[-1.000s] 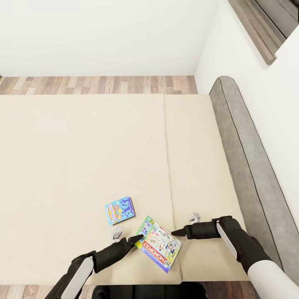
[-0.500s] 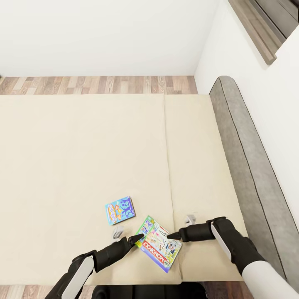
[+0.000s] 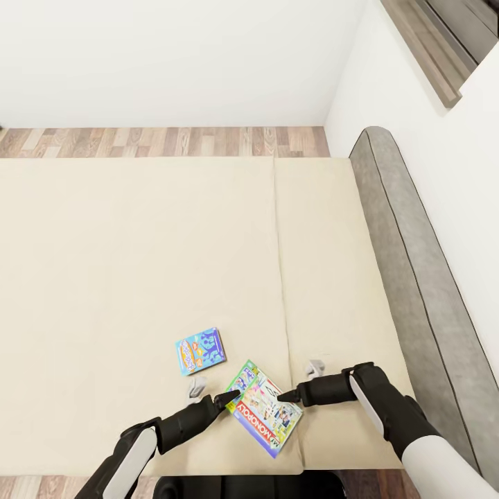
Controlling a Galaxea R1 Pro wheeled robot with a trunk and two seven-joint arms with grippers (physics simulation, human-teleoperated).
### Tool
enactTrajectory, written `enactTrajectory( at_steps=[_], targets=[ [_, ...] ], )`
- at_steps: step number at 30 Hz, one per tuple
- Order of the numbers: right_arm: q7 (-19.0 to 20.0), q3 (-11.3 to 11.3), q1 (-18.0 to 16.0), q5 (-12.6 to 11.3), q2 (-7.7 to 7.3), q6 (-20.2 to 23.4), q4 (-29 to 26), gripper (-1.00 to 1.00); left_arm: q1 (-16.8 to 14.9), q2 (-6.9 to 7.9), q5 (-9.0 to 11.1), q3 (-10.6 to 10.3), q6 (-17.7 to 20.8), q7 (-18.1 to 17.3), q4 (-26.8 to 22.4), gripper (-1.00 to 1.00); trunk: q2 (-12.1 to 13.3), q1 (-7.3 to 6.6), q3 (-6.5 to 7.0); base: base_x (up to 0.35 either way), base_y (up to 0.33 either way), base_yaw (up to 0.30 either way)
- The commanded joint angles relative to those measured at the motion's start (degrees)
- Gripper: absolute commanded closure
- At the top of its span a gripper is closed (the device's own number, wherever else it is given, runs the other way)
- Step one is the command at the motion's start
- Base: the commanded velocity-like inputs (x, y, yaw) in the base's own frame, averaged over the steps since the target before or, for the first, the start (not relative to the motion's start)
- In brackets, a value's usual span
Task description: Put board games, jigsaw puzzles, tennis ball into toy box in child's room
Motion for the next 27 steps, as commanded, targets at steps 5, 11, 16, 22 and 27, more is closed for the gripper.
enactTrajectory(
  at_steps=[5, 11, 16, 22, 27],
  targets=[
    [-0.27, 0.23, -0.01, -0.23, -0.03, 0.33, -0.03, -1.0, -0.02, 0.04, 0.43, -0.07, 0.31, 0.07, -0.02, -1.0, -0.02, 0.0, -0.03, 0.0, 0.0, 0.0],
    [-0.3, 0.25, -0.01, -0.19, 0.13, 0.34, -0.03, -1.0, -0.02, 0.04, 0.43, -0.07, 0.31, 0.07, -0.03, -1.0, -0.02, 0.0, -0.03, 0.0, 0.0, 0.0],
    [-0.35, 0.26, -0.01, -0.15, 0.23, 0.34, -0.03, -1.0, -0.02, 0.02, 0.46, -0.07, 0.31, 0.02, -0.02, -1.0, -0.02, 0.0, -0.03, 0.0, 0.0, 0.0],
    [-0.34, 0.26, -0.01, -0.12, 0.28, 0.34, -0.03, -1.0, -0.07, -0.22, 0.49, -0.07, 0.31, 0.05, -0.02, -1.0, -0.02, 0.0, -0.03, 0.0, 0.0, 0.0],
    [-0.27, 0.26, -0.01, -0.15, 0.26, 0.4, -0.03, -1.0, -0.36, -1.2, 0.41, -0.09, 0.31, 0.14, -0.02, -1.0, -0.02, 0.0, -0.03, 0.0, 0.0, 0.0]
  ],
)
